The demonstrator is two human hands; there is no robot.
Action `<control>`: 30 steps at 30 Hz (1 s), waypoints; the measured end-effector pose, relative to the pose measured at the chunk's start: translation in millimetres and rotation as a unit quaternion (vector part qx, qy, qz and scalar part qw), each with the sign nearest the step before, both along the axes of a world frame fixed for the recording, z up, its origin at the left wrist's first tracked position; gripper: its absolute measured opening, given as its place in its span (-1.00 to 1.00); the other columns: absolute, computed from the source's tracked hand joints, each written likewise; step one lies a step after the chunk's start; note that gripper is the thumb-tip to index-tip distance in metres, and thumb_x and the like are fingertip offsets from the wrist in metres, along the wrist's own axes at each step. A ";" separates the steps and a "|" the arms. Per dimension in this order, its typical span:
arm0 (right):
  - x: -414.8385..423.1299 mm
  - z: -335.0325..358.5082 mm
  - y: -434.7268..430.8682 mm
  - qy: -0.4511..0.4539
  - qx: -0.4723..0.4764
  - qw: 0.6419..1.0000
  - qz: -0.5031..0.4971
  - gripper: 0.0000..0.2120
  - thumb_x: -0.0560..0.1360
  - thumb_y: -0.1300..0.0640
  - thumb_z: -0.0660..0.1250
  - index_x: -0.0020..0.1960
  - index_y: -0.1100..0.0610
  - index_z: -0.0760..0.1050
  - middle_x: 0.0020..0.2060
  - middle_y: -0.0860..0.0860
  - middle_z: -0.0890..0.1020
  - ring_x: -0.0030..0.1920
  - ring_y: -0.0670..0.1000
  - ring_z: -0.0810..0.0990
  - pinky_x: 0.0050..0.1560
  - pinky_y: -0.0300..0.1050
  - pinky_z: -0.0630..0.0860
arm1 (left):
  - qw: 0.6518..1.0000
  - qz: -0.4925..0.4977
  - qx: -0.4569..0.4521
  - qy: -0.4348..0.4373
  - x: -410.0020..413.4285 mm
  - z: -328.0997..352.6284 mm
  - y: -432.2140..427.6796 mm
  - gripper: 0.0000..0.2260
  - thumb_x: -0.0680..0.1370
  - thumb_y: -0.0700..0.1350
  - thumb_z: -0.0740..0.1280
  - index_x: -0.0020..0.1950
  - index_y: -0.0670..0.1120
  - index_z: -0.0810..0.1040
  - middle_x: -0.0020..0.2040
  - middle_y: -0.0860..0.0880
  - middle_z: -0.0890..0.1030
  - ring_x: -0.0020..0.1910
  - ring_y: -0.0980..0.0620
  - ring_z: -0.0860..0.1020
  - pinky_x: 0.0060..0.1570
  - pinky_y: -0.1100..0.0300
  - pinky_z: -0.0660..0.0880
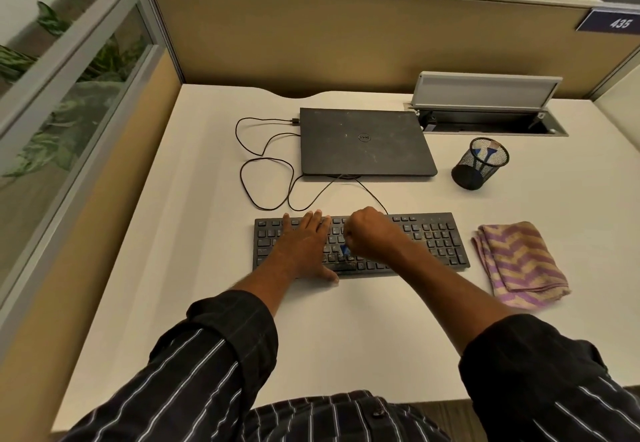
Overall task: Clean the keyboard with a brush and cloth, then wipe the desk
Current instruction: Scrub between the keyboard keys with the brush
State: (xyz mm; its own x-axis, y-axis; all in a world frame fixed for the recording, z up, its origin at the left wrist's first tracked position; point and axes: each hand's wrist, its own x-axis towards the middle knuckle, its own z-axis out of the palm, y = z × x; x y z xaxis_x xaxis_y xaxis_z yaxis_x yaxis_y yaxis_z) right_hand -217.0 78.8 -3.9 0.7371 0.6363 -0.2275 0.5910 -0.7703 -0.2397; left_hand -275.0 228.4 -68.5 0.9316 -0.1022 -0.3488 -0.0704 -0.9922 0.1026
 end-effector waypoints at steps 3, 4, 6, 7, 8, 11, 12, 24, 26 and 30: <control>2.1 3.1 1.2 -0.021 0.028 0.999 -0.005 -0.86 0.52 0.26 0.28 -0.11 0.23 0.62 -0.23 0.10 0.65 -0.25 0.03 0.60 -0.13 -0.05 0.62 | 1.000 -0.001 0.001 -0.001 0.2 0.6 0.1 0.18 0.33 0.50 0.37 0.64 -0.10 -0.16 0.66 -0.12 -0.09 0.63 -0.12 -0.11 0.50 -0.38 -0.09; 1.7 3.3 1.3 -0.024 0.029 0.999 -0.005 -0.86 0.53 0.26 0.28 -0.09 0.23 0.62 -0.21 0.10 0.65 -0.23 0.03 0.59 -0.13 -0.09 0.61 | 1.000 -0.001 0.002 -0.001 0.5 1.0 0.0 0.18 0.33 0.50 0.37 0.64 -0.10 -0.16 0.66 -0.12 -0.09 0.63 -0.12 -0.10 0.50 -0.38 -0.09; -0.4 3.1 0.7 -0.018 0.016 1.000 -0.005 -0.88 0.52 0.26 0.30 -0.05 0.24 0.61 -0.18 0.11 0.64 -0.21 0.04 0.59 -0.15 -0.13 0.58 | 1.000 -0.002 0.004 0.001 0.9 1.2 0.3 0.18 0.33 0.50 0.37 0.64 -0.10 -0.16 0.66 -0.13 -0.09 0.63 -0.12 -0.10 0.50 -0.38 -0.09; -1.1 1.8 0.4 -0.010 0.010 1.000 -0.003 -0.89 0.52 0.26 0.30 -0.05 0.25 0.60 -0.18 0.12 0.64 -0.21 0.04 0.59 -0.15 -0.11 0.59 | 1.000 -0.003 0.005 0.001 0.8 0.9 0.9 0.18 0.33 0.50 0.37 0.64 -0.10 -0.16 0.66 -0.13 -0.09 0.63 -0.12 -0.10 0.50 -0.38 -0.09; -1.5 1.4 -0.2 -0.003 0.003 1.000 0.000 -0.90 0.51 0.26 0.31 -0.07 0.25 0.59 -0.19 0.13 0.64 -0.22 0.05 0.59 -0.16 -0.09 0.60 | 1.000 -0.003 0.007 0.001 0.4 0.7 1.7 0.19 0.32 0.51 0.36 0.64 -0.10 -0.16 0.66 -0.13 -0.09 0.63 -0.12 -0.10 0.50 -0.38 -0.09; 0.6 3.5 1.1 0.006 0.013 1.000 0.003 -0.88 0.50 0.25 0.31 -0.12 0.24 0.62 -0.24 0.11 0.65 -0.26 0.03 0.60 -0.18 -0.08 0.61 | 1.000 -0.001 0.010 -0.001 -1.0 0.9 4.7 0.19 0.32 0.52 0.36 0.64 -0.11 -0.15 0.66 -0.13 -0.08 0.63 -0.12 -0.09 0.50 -0.38 -0.09; 1.7 4.6 2.7 0.001 0.025 1.000 -0.002 -0.87 0.51 0.24 0.30 -0.11 0.23 0.63 -0.23 0.10 0.66 -0.26 0.02 0.60 -0.17 -0.08 0.61 | 1.000 -0.001 0.011 -0.003 -1.3 0.7 5.6 0.20 0.32 0.52 0.36 0.65 -0.11 -0.15 0.66 -0.13 -0.08 0.63 -0.11 -0.08 0.50 -0.38 -0.08; -7.5 5.6 13.3 -0.009 0.020 1.000 0.016 -0.87 0.54 0.23 0.29 -0.10 0.23 0.60 -0.23 0.10 0.61 -0.24 0.04 0.57 -0.19 -0.12 0.55 | 1.000 0.014 -0.006 -0.007 -6.3 -0.7 8.8 0.20 0.31 0.49 0.39 0.65 -0.11 -0.13 0.66 -0.12 -0.07 0.63 -0.10 -0.09 0.50 -0.39 -0.07; -6.1 5.9 13.4 -0.032 0.030 0.999 0.009 -0.85 0.55 0.23 0.27 -0.10 0.23 0.60 -0.21 0.10 0.60 -0.22 0.03 0.56 -0.22 -0.15 0.49 | 1.000 0.015 -0.005 -0.009 -6.1 -1.0 8.3 0.20 0.31 0.50 0.39 0.65 -0.10 -0.13 0.66 -0.12 -0.07 0.63 -0.10 -0.09 0.50 -0.39 -0.07; -9.4 1.6 13.8 -0.005 0.001 1.000 0.005 -0.89 0.55 0.22 0.31 -0.06 0.24 0.59 -0.19 0.11 0.62 -0.21 0.04 0.59 -0.20 -0.16 0.52 | 1.000 0.014 -0.004 -0.007 -5.7 -1.6 8.8 0.20 0.31 0.50 0.39 0.65 -0.10 -0.13 0.66 -0.12 -0.07 0.63 -0.10 -0.10 0.50 -0.39 -0.07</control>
